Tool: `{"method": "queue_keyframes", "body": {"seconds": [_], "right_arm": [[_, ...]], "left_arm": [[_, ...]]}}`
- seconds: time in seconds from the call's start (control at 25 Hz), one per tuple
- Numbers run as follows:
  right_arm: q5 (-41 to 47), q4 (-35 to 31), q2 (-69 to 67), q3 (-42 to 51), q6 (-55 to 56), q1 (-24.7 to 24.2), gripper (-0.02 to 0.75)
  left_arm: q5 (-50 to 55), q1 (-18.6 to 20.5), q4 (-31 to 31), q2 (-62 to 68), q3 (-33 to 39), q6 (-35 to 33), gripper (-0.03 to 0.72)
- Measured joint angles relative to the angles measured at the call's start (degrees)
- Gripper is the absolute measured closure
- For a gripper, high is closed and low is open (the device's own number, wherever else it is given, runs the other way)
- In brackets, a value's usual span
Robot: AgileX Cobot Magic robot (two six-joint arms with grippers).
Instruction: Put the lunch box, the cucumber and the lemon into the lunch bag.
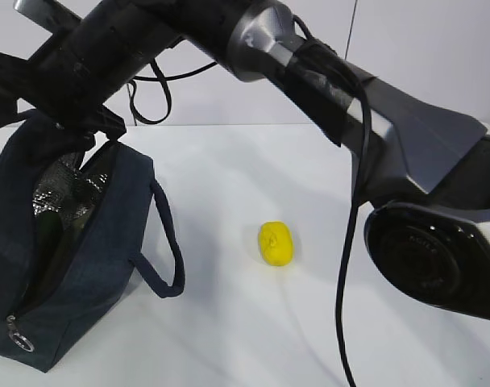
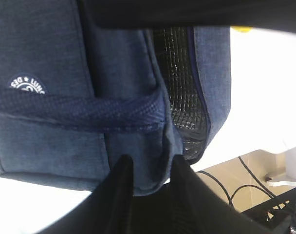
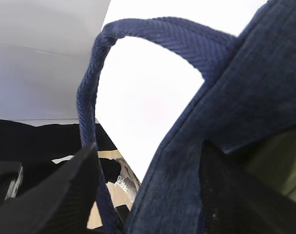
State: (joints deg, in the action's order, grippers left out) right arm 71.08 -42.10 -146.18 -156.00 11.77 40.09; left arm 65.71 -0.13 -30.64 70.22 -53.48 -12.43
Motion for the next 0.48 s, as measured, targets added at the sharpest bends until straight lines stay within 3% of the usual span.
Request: {"method": "queue_keyframes", "body": {"seconds": [0.48], "right_arm": [[0.1,0.0,0.0,0.0,0.0,0.0,0.265]], "left_arm": [[0.1,0.0,-3.2,0.0,0.0,0.0,0.462]]}}
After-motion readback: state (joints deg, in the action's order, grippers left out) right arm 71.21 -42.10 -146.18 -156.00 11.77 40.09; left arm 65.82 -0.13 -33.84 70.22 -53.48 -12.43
